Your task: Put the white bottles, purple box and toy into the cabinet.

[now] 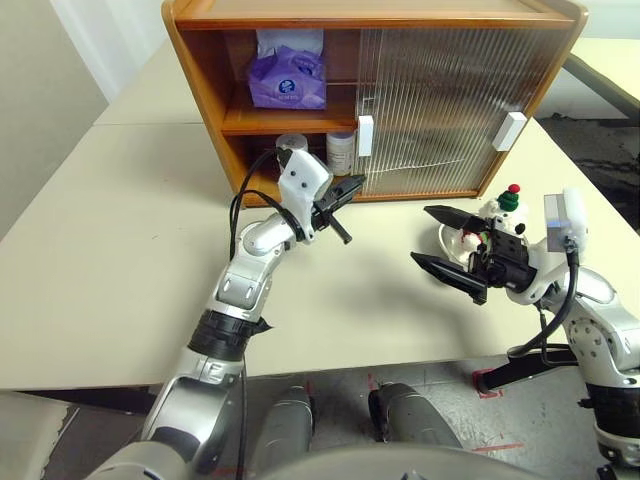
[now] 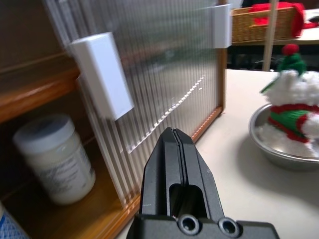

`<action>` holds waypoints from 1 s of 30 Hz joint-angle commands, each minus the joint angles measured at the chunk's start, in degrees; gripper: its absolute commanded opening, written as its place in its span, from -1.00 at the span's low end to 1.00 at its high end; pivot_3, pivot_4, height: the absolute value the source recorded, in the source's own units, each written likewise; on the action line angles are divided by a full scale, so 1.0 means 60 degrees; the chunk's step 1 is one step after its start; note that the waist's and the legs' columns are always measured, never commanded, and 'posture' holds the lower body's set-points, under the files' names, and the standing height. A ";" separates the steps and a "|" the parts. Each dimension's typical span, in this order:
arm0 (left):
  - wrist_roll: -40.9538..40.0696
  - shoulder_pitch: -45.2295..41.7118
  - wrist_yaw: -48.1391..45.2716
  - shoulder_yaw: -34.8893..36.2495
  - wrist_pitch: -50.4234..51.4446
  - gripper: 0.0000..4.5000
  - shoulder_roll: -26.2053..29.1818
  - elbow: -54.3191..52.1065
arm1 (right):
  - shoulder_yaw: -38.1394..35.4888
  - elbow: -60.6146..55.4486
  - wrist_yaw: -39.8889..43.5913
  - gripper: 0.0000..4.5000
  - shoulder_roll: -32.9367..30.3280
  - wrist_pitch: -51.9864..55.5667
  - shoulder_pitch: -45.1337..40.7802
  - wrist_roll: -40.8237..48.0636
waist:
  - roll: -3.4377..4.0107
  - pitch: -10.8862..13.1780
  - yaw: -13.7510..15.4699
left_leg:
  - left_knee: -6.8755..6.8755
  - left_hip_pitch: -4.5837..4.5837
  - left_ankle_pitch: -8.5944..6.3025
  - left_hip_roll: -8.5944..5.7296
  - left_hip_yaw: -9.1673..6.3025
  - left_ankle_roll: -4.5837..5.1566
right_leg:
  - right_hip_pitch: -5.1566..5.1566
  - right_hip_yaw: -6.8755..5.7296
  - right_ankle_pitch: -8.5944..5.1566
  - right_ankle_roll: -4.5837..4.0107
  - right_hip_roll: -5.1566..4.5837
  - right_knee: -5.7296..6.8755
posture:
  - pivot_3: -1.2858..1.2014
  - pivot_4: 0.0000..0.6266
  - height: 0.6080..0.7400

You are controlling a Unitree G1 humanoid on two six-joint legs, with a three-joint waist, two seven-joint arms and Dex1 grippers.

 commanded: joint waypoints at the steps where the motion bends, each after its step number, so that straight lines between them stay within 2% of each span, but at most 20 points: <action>1: 0.0172 -0.0486 -0.0235 -0.0376 -0.0618 -0.99 -0.0283 0.0558 | 0.0082 -0.0070 -0.0042 1.00 0.0047 -0.0072 0.0012 -0.0117 | 0.0000 0.0000 0.0008 | 0.0002 0.0000 0.0000 0.0000 -0.0002 0.0000 | 0.0002 0.0000 0.0000 0.0000 0.0000 0.0000 | -0.07 -0.82 1.00; 6: 0.0654 -0.1237 0.0026 -0.0568 -0.1369 -0.99 -0.0595 0.1710 | 0.0073 -0.0105 -0.0056 1.00 0.0064 -0.0086 0.0039 -0.0116 | 0.0003 -0.0002 -0.0011 | 0.0011 0.0001 -0.0001 -0.0001 -0.0003 0.0005 | 0.0011 0.0000 -0.0001 0.0005 -0.0008 0.0000 | -0.08 -0.82 1.00; 12: 0.1640 -0.2030 0.1129 -0.0560 -0.1932 -0.99 -0.0735 0.2772 | 0.0048 -0.0178 -0.0129 1.00 0.0084 -0.0096 0.0117 -0.0119 | 0.0005 -0.0003 -0.0095 | 0.0010 0.0000 0.0000 0.0003 -0.0003 0.0007 | 0.0010 -0.0003 -0.0030 0.0070 -0.0002 0.0000 | -0.09 -0.82 1.00; 21: 0.2340 -0.2300 0.2353 -0.0383 -0.1886 -0.99 -0.0610 0.3198 | 0.0065 -0.0245 -0.0181 1.00 0.0078 -0.0119 0.0206 -0.0114 | 0.0006 -0.0003 -0.0182 | 0.0011 0.0000 0.0002 -0.0005 0.0003 0.0012 | 0.0015 -0.0004 -0.0046 0.0102 -0.0001 -0.0002 | -0.09 -0.81 1.00; 30: 0.2408 -0.2213 0.2917 -0.0069 -0.1725 -0.99 -0.0398 0.3154 | 0.0144 -0.0272 -0.0216 1.00 0.0131 -0.0114 0.0220 -0.0097 | 0.0006 -0.0003 -0.0201 | 0.0012 0.0001 0.0002 -0.0006 0.0004 0.0013 | 0.0015 -0.0004 -0.0046 0.0101 0.0000 -0.0002 | -0.09 -0.79 1.00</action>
